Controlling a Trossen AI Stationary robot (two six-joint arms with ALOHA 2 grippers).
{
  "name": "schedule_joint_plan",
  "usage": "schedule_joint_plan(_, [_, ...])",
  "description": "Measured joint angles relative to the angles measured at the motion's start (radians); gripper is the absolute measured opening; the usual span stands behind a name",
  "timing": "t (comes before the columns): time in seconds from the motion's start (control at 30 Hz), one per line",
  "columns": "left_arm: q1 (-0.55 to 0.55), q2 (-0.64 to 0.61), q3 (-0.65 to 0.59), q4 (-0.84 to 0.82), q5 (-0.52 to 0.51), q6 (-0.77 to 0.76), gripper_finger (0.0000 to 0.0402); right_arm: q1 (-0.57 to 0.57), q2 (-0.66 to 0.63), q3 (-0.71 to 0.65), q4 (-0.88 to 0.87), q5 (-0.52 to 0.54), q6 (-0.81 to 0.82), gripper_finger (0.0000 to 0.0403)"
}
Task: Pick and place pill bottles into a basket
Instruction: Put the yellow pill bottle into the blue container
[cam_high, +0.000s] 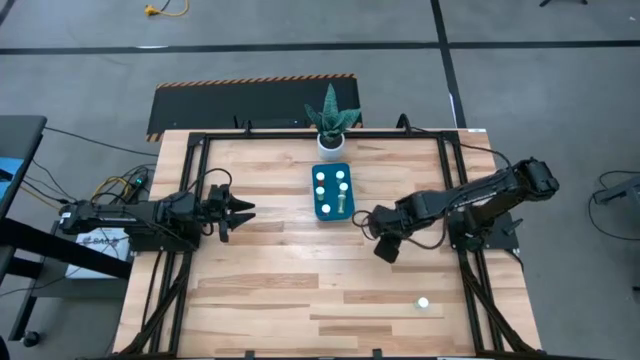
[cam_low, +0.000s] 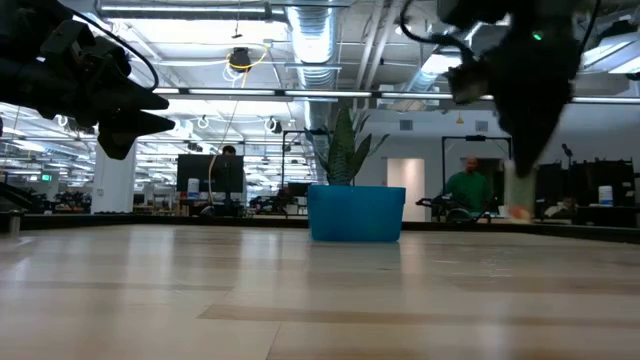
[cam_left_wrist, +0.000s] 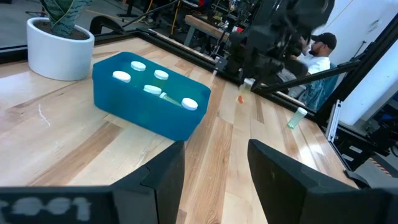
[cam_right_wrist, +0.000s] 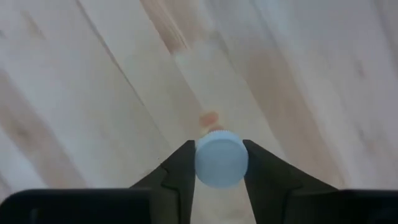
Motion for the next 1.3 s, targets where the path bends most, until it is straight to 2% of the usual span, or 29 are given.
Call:
schedule_joint_plan(0.17, [0.000,0.000,0.000,0.000,0.000,0.000,0.0165,-0.063,0.000,0.116,-0.005,0.001,-0.093,0.0109])
schedule_joint_plan(0.37, [0.000,0.000,0.000,0.000,0.000,0.000,0.0165,-0.204,0.041,0.276,0.022,0.002,-0.259,0.0117])
schedule_joint_plan(0.57, [0.000,0.001,0.001,-0.002,0.004,0.000,0.0165,-0.322,0.221,0.508,-0.047,0.000,-0.459,0.0111])
schedule_joint_plan(0.8, [0.000,0.011,0.002,-0.011,0.012,0.000,0.0165,-0.394,0.418,0.710,-0.080,-0.055,-0.580,0.0122])
schedule_joint_plan(0.9, [0.000,0.014,0.002,-0.011,0.012,0.000,0.0165,-0.422,0.478,0.746,-0.105,-0.059,-0.606,0.0116])
schedule_joint_plan(1.03, [0.000,0.013,0.002,-0.013,0.015,0.000,0.0165,-0.450,0.522,0.756,-0.097,-0.119,-0.627,0.0116])
schedule_joint_plan(1.3, [0.000,0.013,0.002,-0.014,0.017,0.000,0.0165,-0.474,0.571,0.757,-0.120,-0.130,-0.659,0.0124])
